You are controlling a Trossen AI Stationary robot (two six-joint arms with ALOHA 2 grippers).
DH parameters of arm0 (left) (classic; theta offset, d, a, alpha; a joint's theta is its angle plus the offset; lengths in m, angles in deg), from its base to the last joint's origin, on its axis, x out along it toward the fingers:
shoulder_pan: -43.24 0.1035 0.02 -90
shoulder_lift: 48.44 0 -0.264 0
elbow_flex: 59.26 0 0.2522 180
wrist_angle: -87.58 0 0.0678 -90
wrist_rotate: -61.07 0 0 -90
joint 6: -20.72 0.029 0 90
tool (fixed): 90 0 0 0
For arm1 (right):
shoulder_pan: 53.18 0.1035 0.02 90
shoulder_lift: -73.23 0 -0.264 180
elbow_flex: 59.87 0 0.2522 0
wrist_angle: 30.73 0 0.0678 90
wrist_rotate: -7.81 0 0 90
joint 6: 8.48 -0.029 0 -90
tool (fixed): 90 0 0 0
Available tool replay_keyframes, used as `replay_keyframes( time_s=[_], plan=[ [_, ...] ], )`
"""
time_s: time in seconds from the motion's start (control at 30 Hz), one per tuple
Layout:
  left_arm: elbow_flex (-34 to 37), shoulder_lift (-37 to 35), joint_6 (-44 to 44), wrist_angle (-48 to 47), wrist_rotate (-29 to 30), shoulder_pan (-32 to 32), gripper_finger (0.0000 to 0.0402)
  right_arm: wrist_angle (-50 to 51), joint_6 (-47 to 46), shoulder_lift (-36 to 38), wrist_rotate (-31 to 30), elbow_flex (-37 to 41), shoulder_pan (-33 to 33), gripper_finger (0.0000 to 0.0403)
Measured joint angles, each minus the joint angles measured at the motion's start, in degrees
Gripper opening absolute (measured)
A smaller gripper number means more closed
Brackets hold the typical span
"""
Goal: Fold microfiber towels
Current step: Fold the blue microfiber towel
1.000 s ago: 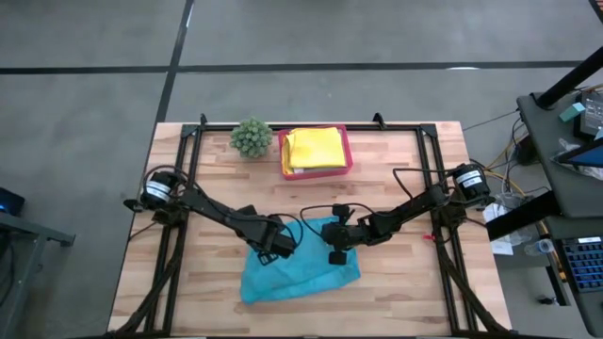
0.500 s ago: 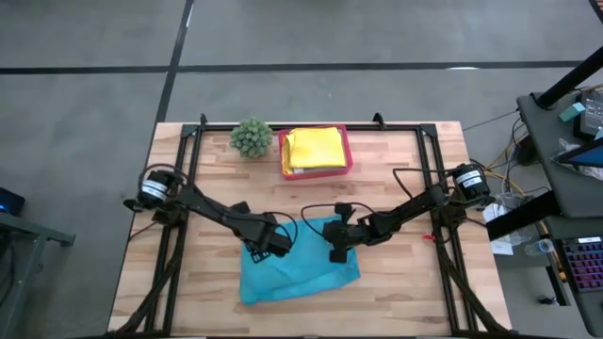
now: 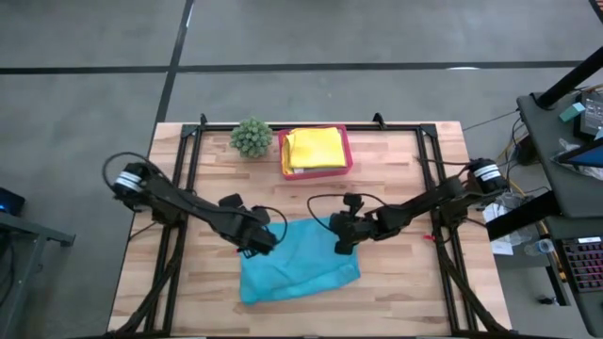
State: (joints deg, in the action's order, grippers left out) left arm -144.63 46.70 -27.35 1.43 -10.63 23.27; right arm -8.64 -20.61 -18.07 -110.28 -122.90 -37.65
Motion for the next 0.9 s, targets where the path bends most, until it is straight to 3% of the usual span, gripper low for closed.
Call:
replay_keyframes(
  time_s=[0.23, 0.5, 0.9],
  plan=[
    [8.29, -9.77, 3.03, 16.32, 2.64, -2.78, 0.0166, -0.97, -1.47, 1.95, 10.6, 0.05, 1.8, 0.0009],
    [20.38, -11.79, 3.48, 41.21, 2.77, -3.01, 0.0166, -0.86, -3.5, -1.61, 10.59, 0.16, 2.62, 0.0009],
    [25.87, -3.17, -5.86, 44.81, -1.07, -2.97, 0.0166, 14.39, -7.88, -2.13, 10.07, 0.0, 2.62, 0.0009]
  ],
)
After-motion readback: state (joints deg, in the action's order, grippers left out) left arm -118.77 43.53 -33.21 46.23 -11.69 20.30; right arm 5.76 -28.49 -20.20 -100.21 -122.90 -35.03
